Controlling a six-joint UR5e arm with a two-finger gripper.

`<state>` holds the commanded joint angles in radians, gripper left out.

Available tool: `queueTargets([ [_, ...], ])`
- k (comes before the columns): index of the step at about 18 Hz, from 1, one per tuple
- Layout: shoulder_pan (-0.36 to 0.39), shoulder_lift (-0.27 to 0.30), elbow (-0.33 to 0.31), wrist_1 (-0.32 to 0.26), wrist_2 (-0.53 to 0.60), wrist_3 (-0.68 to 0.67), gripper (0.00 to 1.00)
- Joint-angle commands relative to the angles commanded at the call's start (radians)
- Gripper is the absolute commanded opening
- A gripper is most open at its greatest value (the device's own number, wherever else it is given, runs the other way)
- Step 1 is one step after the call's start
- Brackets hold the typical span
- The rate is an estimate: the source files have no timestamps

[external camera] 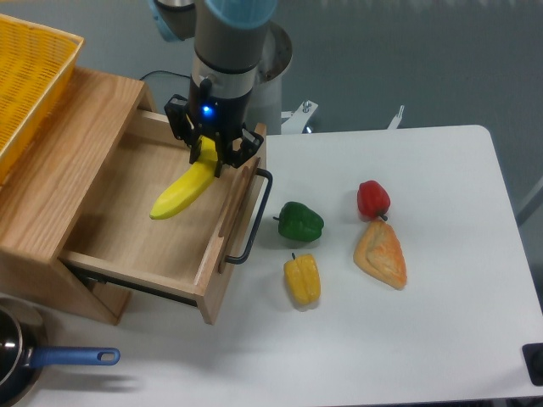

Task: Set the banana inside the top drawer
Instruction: 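Carry the banana over the open wooden drawer, then lower the banana into the drawer bottom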

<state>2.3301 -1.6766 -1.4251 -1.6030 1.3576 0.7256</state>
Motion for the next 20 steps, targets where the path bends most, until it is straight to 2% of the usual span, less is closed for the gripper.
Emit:
queueTargets([
  [9,-0.064,-0.043,-0.002,0.058,0.043,-0.08,0.45],
  [20,-0.107,-0.061,-0.025,0.097,0.08,-0.084,0.45],
])
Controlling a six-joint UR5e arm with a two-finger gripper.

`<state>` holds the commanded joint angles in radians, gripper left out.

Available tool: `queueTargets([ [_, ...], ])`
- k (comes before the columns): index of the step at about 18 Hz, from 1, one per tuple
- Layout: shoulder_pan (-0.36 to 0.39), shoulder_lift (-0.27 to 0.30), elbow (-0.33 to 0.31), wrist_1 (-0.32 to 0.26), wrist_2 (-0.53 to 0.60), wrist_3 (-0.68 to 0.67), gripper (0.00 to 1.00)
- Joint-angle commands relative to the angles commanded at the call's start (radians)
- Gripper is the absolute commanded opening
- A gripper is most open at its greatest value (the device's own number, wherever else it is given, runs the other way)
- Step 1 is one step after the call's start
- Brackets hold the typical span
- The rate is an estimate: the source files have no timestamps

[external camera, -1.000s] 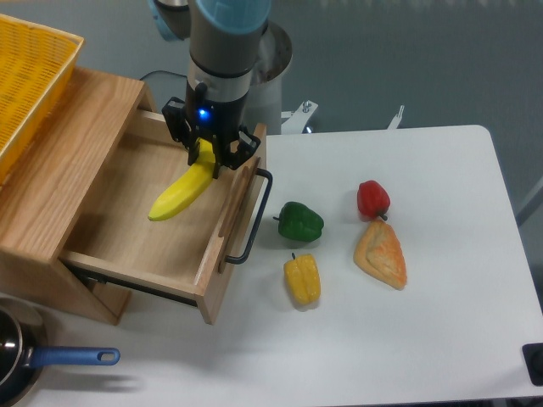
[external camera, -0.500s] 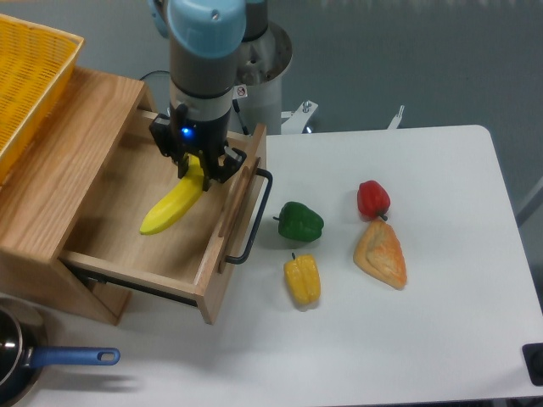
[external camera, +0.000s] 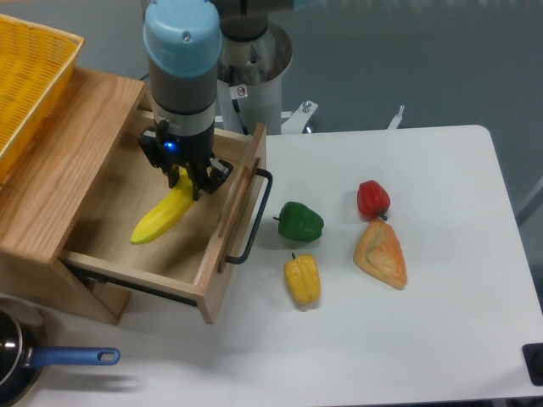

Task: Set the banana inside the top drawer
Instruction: 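Lower the banana into the drawer bottom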

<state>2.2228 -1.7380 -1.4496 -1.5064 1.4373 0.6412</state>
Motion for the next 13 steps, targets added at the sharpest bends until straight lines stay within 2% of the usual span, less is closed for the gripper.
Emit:
queueTargets([
  [13,-0.026,-0.017,-0.002,0.002,0.023,-0.008,0.49],
])
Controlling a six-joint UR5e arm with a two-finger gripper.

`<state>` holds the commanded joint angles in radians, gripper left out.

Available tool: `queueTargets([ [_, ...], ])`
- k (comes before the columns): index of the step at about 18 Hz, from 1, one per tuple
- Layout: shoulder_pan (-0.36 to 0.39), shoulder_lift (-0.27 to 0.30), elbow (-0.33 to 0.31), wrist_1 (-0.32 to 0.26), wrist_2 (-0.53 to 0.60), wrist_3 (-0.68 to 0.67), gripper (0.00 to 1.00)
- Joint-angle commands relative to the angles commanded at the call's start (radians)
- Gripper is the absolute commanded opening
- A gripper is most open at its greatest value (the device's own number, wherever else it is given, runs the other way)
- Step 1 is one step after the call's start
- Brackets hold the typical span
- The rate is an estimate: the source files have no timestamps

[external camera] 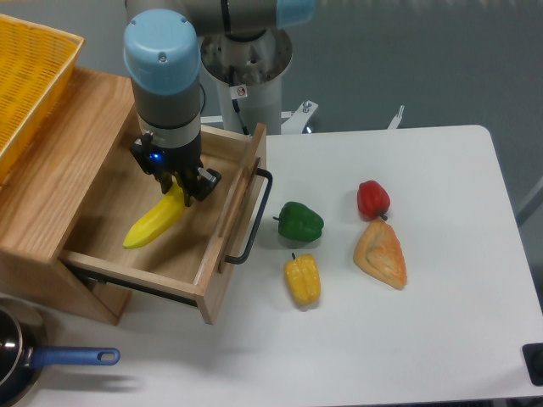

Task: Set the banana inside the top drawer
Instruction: 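Lower the banana into the drawer bottom, then open the gripper to release the banana and rise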

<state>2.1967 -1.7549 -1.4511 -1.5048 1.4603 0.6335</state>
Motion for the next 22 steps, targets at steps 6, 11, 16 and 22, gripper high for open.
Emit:
queueTargets([
  [6,-0.011,-0.002,0.006,-0.002,0.011,0.0,0.56],
  [11,-0.009,0.005,0.012,-0.002,0.011,0.006,0.62],
  [16,-0.006,0.028,0.014,-0.003,0.009,0.026,0.74],
  [22,0.011,0.064,0.017,-0.014,0.009,0.07,0.74],
])
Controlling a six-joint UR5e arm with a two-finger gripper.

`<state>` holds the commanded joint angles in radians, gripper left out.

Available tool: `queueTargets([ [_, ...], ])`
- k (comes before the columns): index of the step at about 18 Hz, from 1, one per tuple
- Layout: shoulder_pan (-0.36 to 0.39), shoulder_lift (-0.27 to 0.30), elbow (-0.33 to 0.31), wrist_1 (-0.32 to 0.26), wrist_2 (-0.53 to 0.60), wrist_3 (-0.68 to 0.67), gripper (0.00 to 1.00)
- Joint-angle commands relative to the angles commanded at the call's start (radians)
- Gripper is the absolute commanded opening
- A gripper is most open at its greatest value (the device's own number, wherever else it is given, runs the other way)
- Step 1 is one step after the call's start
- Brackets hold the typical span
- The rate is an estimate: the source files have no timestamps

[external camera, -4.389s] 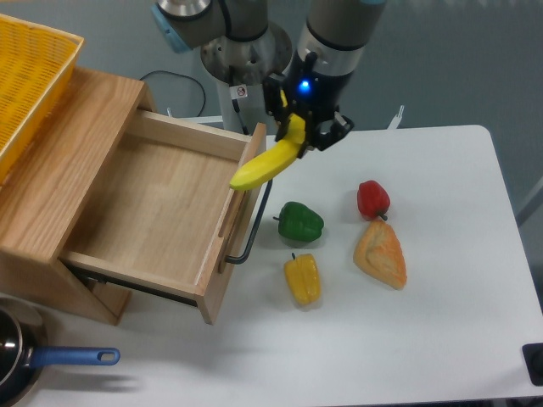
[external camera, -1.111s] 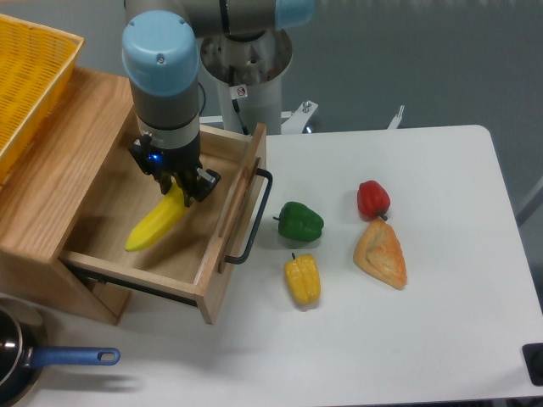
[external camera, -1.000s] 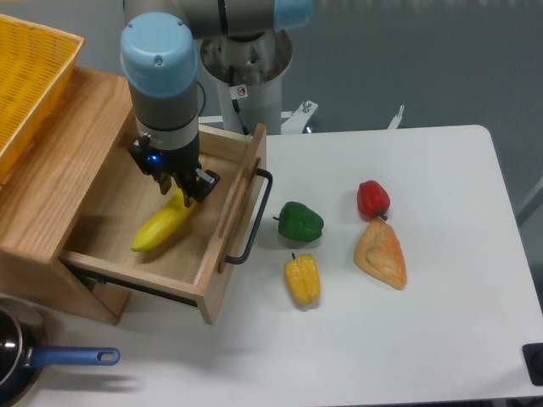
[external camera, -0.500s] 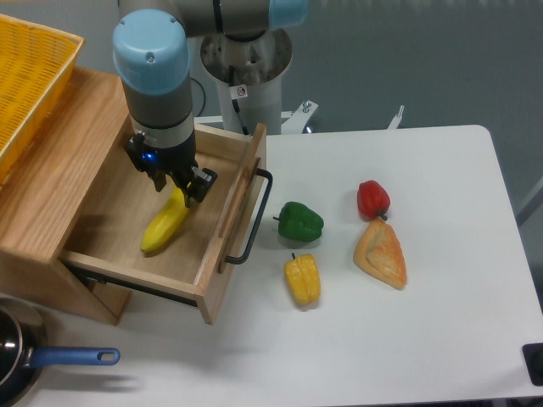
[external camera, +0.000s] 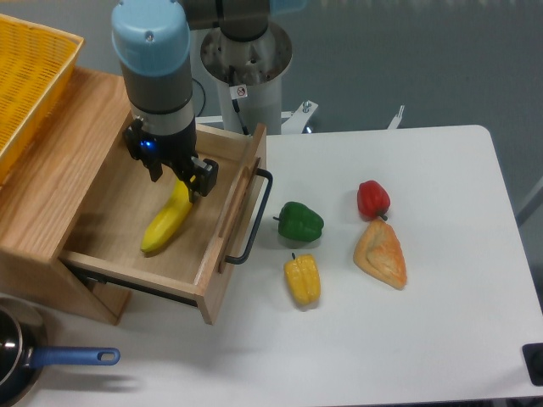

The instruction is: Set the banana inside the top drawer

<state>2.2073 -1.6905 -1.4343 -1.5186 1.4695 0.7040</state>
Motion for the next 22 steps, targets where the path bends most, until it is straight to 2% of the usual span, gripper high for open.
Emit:
queueTargets([
  [6,0.071,0.028,-0.002,-0.06,-0.006,0.185,0.74],
  [13,0.178,0.035,-0.014,-0.06,-0.006,0.434,0.74],
  [22,0.304,0.037,-0.023,-0.077,0.002,0.623,0.74],
])
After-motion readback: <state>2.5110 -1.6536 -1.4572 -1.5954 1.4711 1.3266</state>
